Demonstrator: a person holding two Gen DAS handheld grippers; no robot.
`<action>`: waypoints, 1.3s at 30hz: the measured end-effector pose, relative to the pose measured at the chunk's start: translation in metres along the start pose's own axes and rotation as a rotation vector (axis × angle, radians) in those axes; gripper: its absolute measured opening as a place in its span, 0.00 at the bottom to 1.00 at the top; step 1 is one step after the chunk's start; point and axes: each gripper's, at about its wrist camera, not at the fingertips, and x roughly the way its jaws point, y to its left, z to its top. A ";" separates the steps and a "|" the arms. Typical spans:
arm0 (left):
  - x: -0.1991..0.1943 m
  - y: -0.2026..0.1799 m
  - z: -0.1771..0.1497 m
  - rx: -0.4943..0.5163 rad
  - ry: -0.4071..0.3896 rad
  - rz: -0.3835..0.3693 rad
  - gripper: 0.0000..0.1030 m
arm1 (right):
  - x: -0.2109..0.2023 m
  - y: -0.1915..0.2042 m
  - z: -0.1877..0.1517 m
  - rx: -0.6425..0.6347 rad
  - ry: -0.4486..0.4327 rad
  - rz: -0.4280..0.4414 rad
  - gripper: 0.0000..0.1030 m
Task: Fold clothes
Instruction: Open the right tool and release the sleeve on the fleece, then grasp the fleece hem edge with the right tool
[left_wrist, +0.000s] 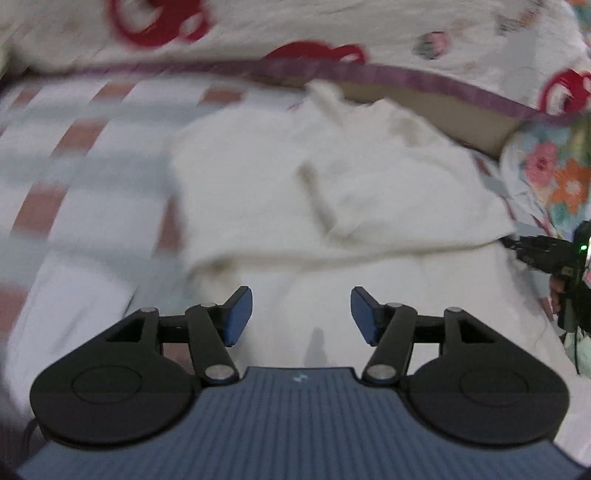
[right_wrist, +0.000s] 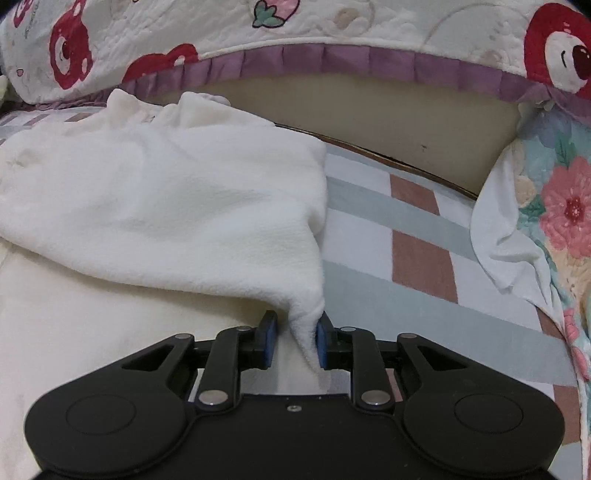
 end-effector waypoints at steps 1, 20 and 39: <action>0.000 0.010 -0.005 -0.046 0.007 -0.002 0.56 | -0.002 -0.001 0.002 0.009 0.010 0.000 0.26; 0.005 0.004 -0.017 -0.071 0.064 -0.160 0.63 | -0.132 0.162 0.094 -0.331 0.214 0.896 0.45; -0.013 -0.001 -0.014 -0.052 -0.004 -0.260 0.63 | -0.178 0.282 0.057 -0.774 0.570 1.096 0.37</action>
